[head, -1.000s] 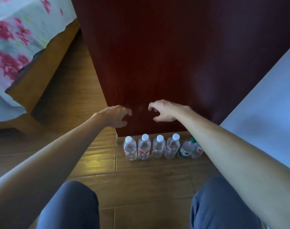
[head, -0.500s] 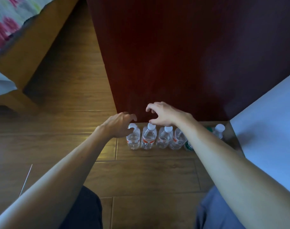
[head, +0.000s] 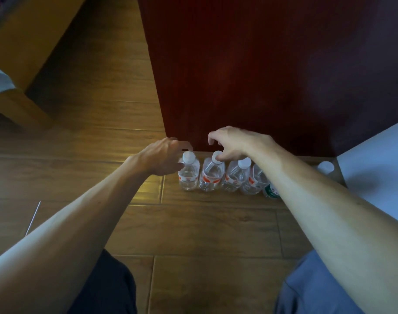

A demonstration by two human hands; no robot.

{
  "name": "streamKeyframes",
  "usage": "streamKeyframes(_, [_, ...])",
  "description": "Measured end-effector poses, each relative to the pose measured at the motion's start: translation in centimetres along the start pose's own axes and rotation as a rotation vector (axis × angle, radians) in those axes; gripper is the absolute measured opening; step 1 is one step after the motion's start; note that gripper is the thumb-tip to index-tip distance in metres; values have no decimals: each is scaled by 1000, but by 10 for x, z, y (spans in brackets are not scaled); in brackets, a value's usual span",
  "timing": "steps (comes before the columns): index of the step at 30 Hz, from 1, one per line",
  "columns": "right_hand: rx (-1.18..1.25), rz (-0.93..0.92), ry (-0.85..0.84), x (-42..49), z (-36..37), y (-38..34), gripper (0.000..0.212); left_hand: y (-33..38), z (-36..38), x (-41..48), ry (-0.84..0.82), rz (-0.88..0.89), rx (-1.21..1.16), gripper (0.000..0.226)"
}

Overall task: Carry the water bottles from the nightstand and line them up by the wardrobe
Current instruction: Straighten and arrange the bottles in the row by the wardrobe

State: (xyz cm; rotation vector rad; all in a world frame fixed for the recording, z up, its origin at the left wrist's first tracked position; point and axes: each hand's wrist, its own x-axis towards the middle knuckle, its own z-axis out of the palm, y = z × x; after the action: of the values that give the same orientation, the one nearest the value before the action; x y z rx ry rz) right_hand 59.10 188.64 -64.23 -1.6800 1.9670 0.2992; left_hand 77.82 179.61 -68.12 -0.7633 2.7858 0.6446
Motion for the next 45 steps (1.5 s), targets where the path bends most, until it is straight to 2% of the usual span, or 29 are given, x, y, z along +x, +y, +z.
streamKeyframes(4, [-12,3,-49,1,9,-2,40,-3,4,3,10,26,-25,56])
streamKeyframes(12, [18,-13,-32,0,31,2,24,7,19,18,28,39,-45,31])
streamKeyframes(19, [62,-4,18,1,35,3,32,11,24,23,54,-4,-15,32])
streamKeyframes(34, [123,-18,63,1,36,6,20,1,14,9,152,2,-58,29])
streamKeyframes(45, [139,-62,101,4,30,-2,22,-21,9,-3,171,-29,-100,23])
